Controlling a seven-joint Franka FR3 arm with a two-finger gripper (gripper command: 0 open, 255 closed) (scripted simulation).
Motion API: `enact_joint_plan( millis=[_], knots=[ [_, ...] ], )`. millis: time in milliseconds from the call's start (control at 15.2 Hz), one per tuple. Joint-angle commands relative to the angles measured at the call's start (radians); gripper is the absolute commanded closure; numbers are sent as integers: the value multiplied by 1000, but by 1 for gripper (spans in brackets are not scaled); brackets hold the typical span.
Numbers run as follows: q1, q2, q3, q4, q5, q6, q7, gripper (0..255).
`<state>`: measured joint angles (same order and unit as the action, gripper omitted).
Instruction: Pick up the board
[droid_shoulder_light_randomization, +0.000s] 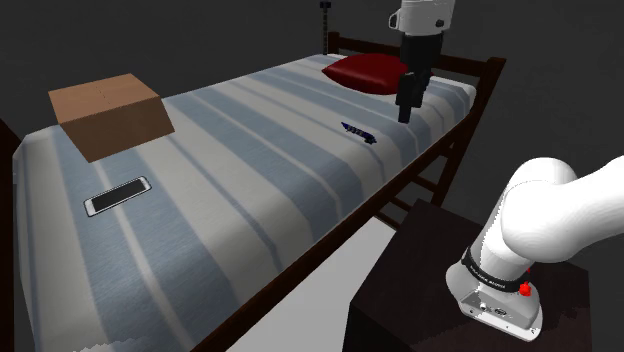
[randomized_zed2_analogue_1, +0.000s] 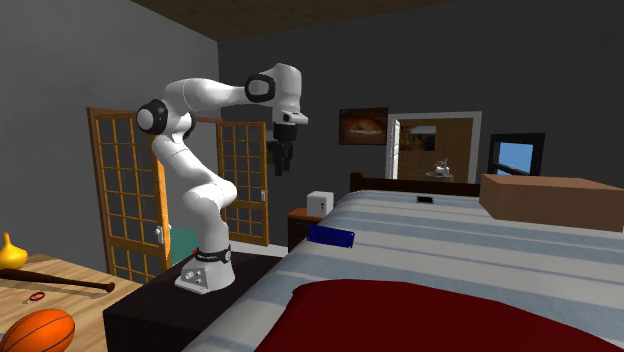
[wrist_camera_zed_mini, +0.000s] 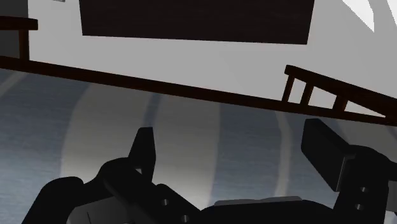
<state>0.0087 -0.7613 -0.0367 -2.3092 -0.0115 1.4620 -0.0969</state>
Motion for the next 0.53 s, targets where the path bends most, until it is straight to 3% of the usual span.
enact_joint_plan(
  millis=[0,462],
  knots=[
    [0,0,0,0,0,0,0,0],
    [-53,227,81,21,-132,183,131,0]
  ],
)
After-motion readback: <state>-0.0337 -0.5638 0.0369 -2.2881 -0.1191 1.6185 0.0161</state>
